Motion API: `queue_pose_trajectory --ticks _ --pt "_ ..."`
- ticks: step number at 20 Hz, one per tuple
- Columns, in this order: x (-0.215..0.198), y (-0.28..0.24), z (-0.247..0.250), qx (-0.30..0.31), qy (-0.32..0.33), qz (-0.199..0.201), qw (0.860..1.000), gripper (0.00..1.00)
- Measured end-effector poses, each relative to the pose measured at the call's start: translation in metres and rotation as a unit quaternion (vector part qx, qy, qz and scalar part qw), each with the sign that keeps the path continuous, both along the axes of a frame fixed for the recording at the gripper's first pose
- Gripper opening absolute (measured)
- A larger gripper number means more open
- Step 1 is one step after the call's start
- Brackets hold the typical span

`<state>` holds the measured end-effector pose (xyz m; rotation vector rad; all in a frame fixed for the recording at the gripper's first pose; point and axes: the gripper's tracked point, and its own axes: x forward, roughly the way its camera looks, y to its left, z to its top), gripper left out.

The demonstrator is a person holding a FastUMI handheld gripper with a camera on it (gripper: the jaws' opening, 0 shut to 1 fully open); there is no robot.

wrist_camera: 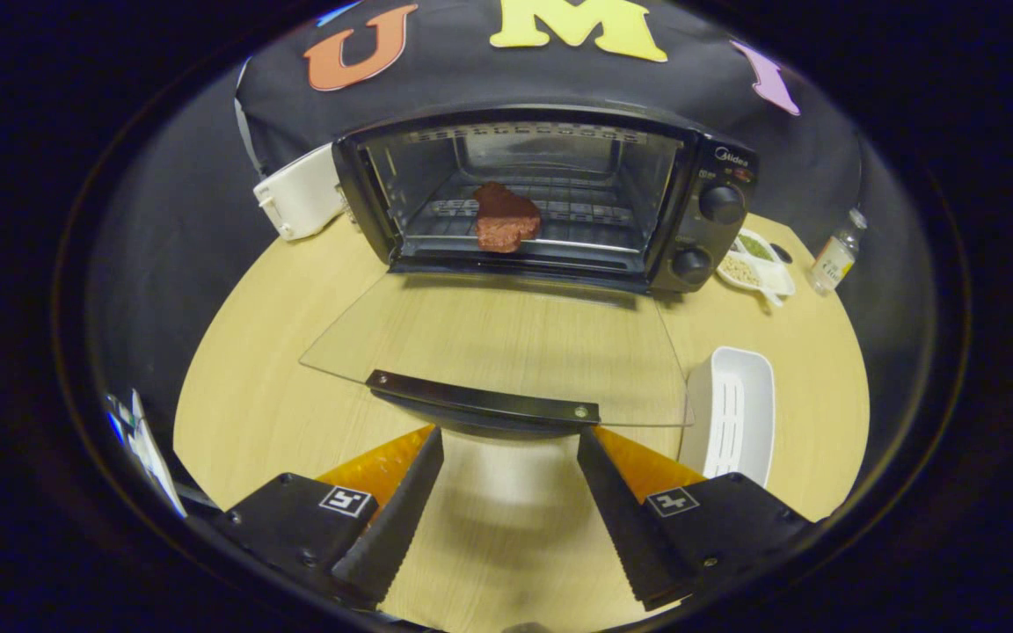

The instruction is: Open the toaster oven, put the food inside, and close the toaster oven door.

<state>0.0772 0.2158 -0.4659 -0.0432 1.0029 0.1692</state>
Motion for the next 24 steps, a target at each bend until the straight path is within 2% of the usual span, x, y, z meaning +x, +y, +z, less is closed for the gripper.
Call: queue_pose_trajectory --ticks 11,20,24 --pt "0.027 0.002 0.051 0.02 -0.048 -0.007 0.999 0.98" --pt "0.078 0.005 0.095 0.011 -0.108 -0.014 0.994 0.98" --pt "0.099 0.005 0.098 0.015 -0.114 -0.021 0.993 0.98"
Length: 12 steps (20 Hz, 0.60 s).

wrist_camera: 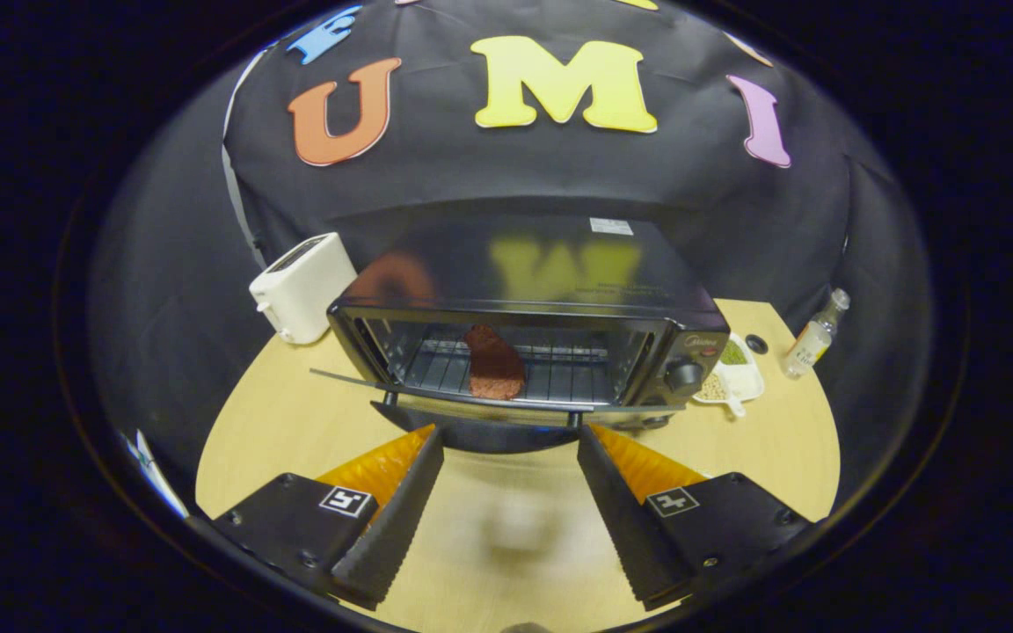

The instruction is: Open the toaster oven, put the food inside, and close the toaster oven door.

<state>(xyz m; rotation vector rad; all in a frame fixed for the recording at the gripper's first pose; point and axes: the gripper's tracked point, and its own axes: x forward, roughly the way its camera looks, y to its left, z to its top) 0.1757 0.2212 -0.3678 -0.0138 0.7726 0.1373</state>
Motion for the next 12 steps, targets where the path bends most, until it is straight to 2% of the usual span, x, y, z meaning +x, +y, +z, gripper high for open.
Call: queue_pose_trajectory --ticks 6,12 --pt "0.016 -0.009 -0.002 0.003 -0.005 -0.02 1.0 0.98" --pt "0.011 -0.011 0.008 0.004 -0.011 -0.012 1.0 0.99"
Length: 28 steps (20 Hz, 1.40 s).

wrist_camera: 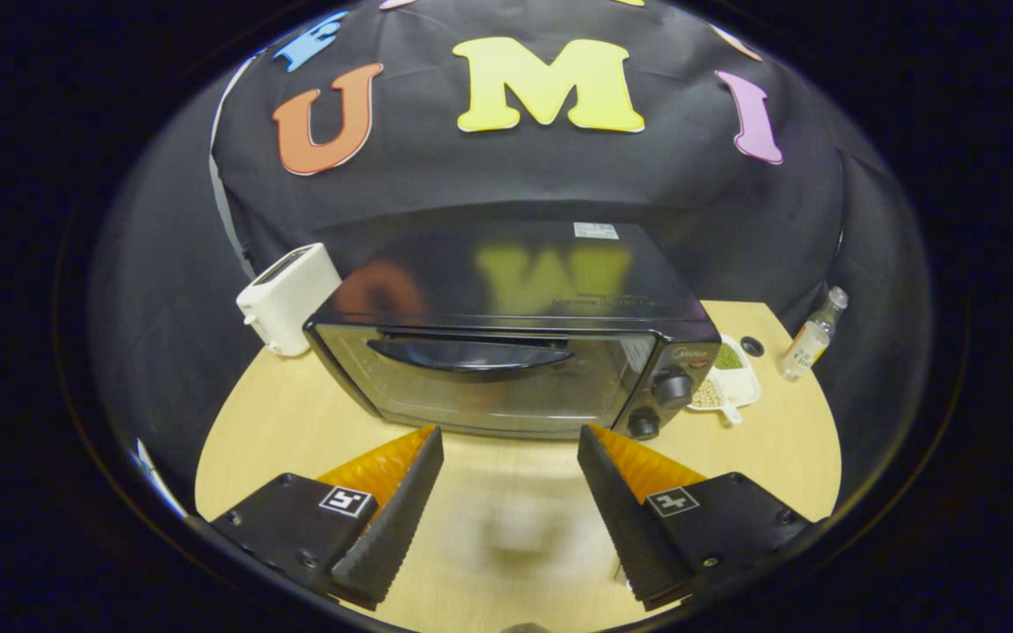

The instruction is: Open the toaster oven, put the food inside, and close the toaster oven door.

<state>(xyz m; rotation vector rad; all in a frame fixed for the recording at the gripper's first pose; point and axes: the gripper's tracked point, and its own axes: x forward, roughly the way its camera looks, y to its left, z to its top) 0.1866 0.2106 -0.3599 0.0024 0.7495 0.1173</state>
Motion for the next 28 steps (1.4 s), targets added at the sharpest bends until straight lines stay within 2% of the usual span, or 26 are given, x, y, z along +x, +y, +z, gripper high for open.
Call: queue_pose_trajectory --ticks 4,9,16,18,24,28 --pt "-0.002 -0.009 0.027 0.011 -0.024 -0.008 1.0 0.99" --pt "-0.01 -0.036 0.116 0.029 -0.106 -0.021 0.994 0.98" --pt "-0.051 -0.115 0.251 -0.016 -0.246 -0.037 0.969 0.98" --pt "-0.065 -0.134 0.278 -0.011 -0.276 -0.039 0.96 0.98" --pt "-0.106 -0.202 0.327 -0.037 -0.328 -0.058 0.942 0.98" --pt "-0.13 -0.233 0.33 -0.028 -0.335 -0.071 0.939 0.98"
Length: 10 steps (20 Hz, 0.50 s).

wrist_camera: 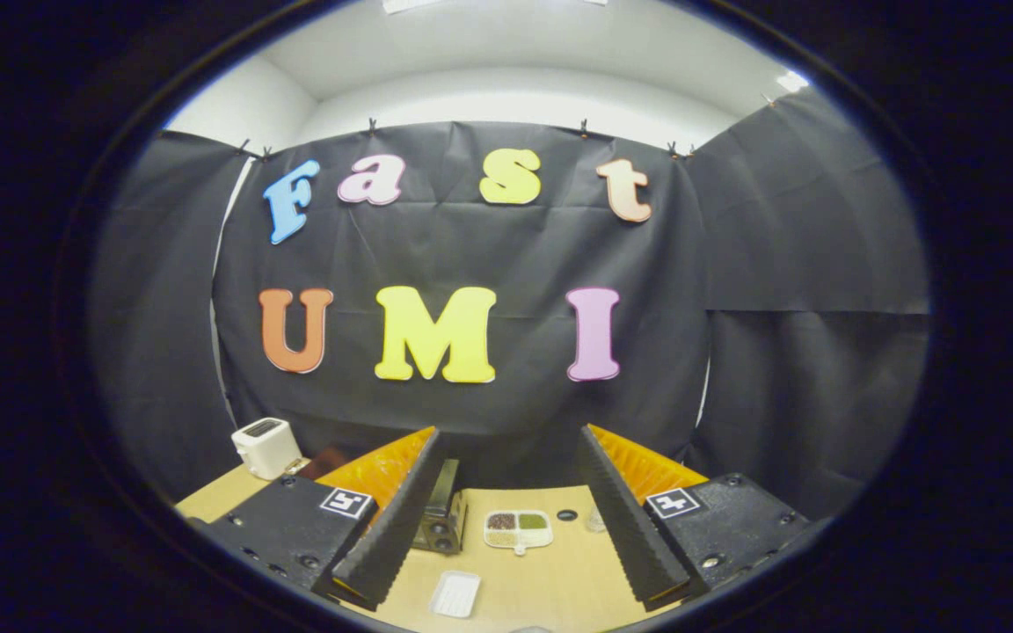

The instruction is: Open the toaster oven, put the food inside, and close the toaster oven door.

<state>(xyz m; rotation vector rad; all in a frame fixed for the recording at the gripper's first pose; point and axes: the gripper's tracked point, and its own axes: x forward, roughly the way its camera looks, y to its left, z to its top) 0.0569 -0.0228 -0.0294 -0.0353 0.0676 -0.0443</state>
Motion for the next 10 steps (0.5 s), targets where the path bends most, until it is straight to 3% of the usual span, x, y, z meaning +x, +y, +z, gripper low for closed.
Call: queue_pose_trajectory --ticks 10 --pt "-0.033 -0.043 -0.014 0.007 0.008 -0.007 1.0 0.98"
